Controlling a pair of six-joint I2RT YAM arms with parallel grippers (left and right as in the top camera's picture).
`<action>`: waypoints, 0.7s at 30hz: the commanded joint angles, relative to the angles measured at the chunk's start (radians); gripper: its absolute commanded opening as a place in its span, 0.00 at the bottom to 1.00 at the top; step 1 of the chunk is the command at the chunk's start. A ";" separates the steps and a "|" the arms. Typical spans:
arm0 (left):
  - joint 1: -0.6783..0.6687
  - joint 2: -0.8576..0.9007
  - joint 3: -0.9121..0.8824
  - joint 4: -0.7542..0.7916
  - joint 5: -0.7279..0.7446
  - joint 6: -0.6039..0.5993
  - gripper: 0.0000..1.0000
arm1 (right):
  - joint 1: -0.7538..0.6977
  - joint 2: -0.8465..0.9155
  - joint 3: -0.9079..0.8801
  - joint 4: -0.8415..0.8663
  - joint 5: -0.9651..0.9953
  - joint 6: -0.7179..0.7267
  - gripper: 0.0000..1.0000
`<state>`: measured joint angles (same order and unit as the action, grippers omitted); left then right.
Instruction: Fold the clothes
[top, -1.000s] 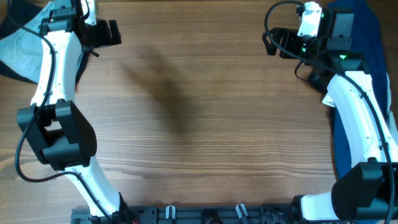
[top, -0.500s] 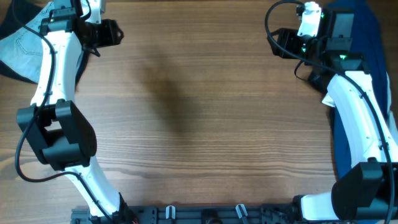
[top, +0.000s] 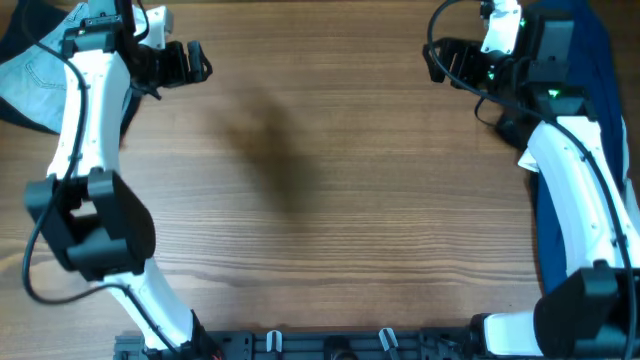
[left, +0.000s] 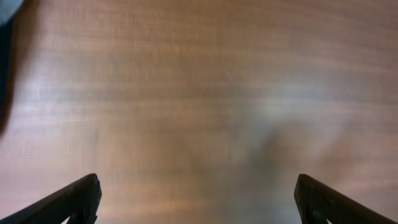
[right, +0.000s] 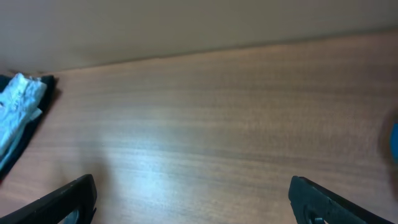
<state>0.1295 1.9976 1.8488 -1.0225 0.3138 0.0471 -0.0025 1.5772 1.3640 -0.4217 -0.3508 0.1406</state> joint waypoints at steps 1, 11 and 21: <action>-0.015 -0.204 0.004 -0.090 -0.027 -0.006 1.00 | 0.005 -0.119 0.005 0.014 0.003 -0.035 1.00; -0.016 -0.564 0.004 -0.293 -0.027 -0.006 1.00 | 0.005 -0.174 0.005 0.010 0.003 -0.033 1.00; -0.015 -0.792 0.004 -0.307 -0.027 -0.006 1.00 | 0.005 -0.167 0.005 0.010 0.003 -0.033 1.00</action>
<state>0.1184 1.2461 1.8492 -1.3300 0.2859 0.0467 -0.0025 1.3987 1.3640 -0.4114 -0.3504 0.1257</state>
